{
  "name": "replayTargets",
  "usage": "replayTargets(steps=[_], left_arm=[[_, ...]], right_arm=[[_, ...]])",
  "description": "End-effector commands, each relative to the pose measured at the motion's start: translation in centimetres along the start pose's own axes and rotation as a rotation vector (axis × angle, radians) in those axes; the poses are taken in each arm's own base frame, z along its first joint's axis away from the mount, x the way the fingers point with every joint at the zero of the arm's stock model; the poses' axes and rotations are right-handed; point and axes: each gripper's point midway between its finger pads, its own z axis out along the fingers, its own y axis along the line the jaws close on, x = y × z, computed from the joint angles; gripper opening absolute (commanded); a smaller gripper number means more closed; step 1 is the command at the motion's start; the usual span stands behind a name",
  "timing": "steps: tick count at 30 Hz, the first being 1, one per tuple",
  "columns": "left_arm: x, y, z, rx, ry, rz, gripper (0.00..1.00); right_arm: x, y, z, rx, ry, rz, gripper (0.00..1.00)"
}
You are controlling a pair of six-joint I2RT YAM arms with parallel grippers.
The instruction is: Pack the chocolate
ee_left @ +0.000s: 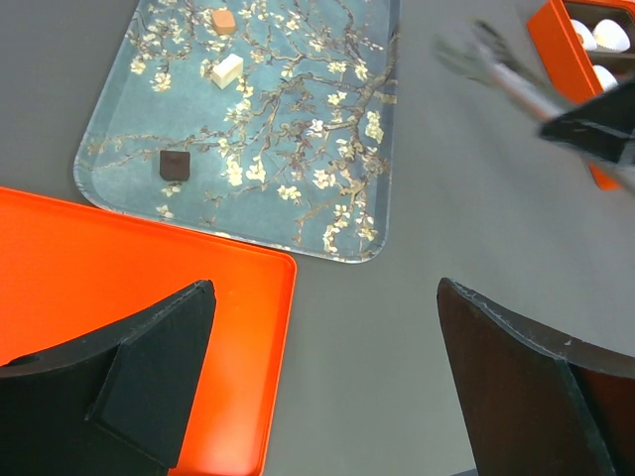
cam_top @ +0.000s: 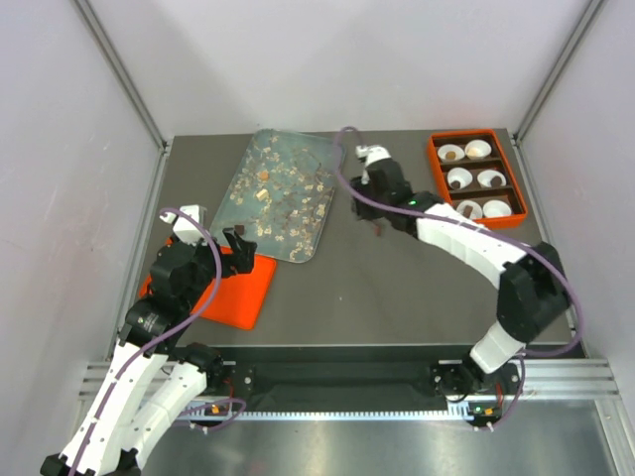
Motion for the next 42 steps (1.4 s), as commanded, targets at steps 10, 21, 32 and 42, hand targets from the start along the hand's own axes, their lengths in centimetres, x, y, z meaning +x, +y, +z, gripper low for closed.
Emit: replayTargets(steps=[10, 21, 32, 42], left_arm=[[-1.0, 0.3, -0.1, -0.014, -0.049, 0.016, 0.98], [-0.9, 0.2, 0.0, -0.011, -0.043, 0.015, 0.98], [-0.8, 0.1, 0.0, -0.007, -0.042, 0.015, 0.98], [-0.9, 0.2, 0.0, -0.008, -0.044, 0.015, 0.98]], right_arm=[[-5.8, 13.6, 5.5, -0.324, -0.214, -0.256, 0.44], [-4.1, 16.8, 10.8, -0.386, -0.163, -0.307, 0.46], [-2.2, 17.7, 13.6, -0.379, -0.125, -0.336, 0.5], [-1.1, 18.3, 15.1, -0.384, -0.094, -0.335, 0.5]])
